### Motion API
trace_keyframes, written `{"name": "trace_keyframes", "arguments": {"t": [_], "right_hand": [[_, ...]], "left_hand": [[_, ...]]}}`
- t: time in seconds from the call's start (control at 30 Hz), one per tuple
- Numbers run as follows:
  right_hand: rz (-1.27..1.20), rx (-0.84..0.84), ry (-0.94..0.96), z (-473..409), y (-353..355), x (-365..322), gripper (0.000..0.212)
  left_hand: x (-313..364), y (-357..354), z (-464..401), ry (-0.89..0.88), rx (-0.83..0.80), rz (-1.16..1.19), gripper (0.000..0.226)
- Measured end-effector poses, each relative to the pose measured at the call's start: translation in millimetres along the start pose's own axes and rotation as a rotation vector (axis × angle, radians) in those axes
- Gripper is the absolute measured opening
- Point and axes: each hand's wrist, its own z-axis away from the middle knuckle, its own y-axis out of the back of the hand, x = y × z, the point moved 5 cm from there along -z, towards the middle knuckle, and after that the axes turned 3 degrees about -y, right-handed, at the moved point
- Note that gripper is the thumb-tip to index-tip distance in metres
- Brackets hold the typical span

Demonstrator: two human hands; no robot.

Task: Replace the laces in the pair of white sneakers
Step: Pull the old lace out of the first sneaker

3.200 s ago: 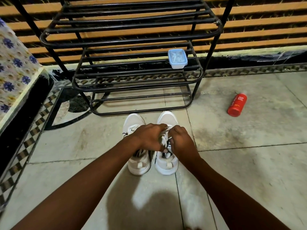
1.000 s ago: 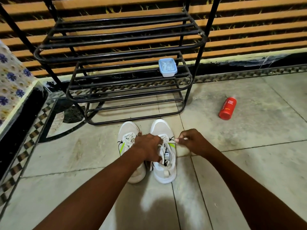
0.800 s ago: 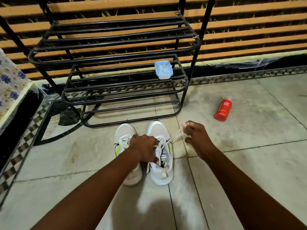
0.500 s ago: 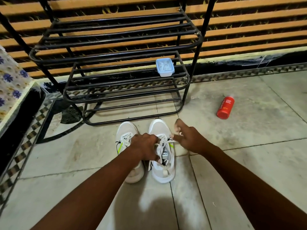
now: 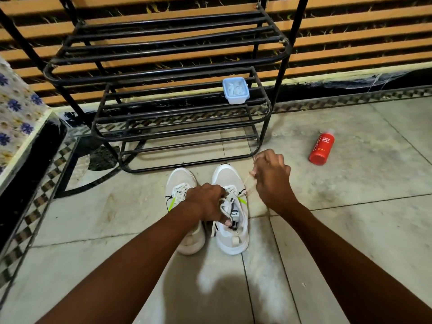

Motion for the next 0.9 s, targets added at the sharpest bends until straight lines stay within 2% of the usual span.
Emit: {"name": "trace_keyframes", "arguments": {"t": [0.07, 0.13, 0.17, 0.2, 0.23, 0.33, 0.37, 0.43, 0.5, 0.53, 0.6, 0.77, 0.83, 0.9], "right_hand": [[-0.409, 0.089, -0.188, -6.9, 11.6, 6.6, 0.018], [-0.924, 0.091, -0.445, -9.8, 14.8, 9.0, 0.029], [-1.101, 0.072, -0.526, -10.4, 11.7, 10.0, 0.032], [-1.165, 0.043, -0.540, -11.5, 11.4, 10.4, 0.032], [-1.097, -0.004, -0.491, -12.9, 11.2, 12.0, 0.029], [-0.363, -0.250, -0.030, -9.8, 6.2, 15.7, 0.022], [-0.207, -0.363, 0.084, -3.3, -0.5, 15.8, 0.018], [-0.028, -0.547, 0.256, 12.0, -14.7, 11.4, 0.020], [0.163, -0.587, 0.375, 18.5, -25.8, 4.6, 0.023], [0.194, -0.523, 0.404, 16.0, -25.5, 0.9, 0.021], [0.107, -0.324, 0.354, 5.0, -16.5, -4.3, 0.017], [-0.332, 0.132, -0.050, -7.7, 20.5, -9.1, 0.019], [-0.501, 0.255, -0.250, -6.6, 34.2, 0.3, 0.019], [-0.810, 0.305, -0.499, -4.5, 33.8, 16.3, 0.018]], "left_hand": [[-1.0, -1.1, -0.5, -0.004, -0.003, 0.011, 0.108], [-2.0, -2.1, -0.8, -0.011, 0.002, 0.010, 0.107], [-2.8, -2.6, -0.7, -0.010, 0.001, 0.008, 0.106], [-3.0, -3.1, -0.8, -0.008, 0.000, 0.006, 0.107], [-3.6, -3.4, -1.2, -0.005, 0.000, 0.005, 0.107], [-4.0, -4.6, -3.1, -0.001, 0.006, 0.009, 0.106], [-4.2, -4.7, -3.9, 0.000, 0.009, 0.010, 0.106], [-4.7, -5.1, -4.6, -0.002, 0.010, 0.009, 0.107], [-4.8, -5.7, -4.7, -0.005, 0.012, 0.003, 0.107], [-4.9, -5.9, -4.5, -0.004, 0.009, 0.002, 0.107], [-4.7, -5.3, -4.7, 0.003, 0.004, 0.010, 0.108], [-5.4, -2.0, -5.8, 0.005, -0.015, 0.037, 0.111], [-5.5, -1.5, -5.6, 0.003, -0.019, 0.044, 0.112], [-6.0, -2.0, -4.9, 0.005, -0.020, 0.053, 0.112]]}}
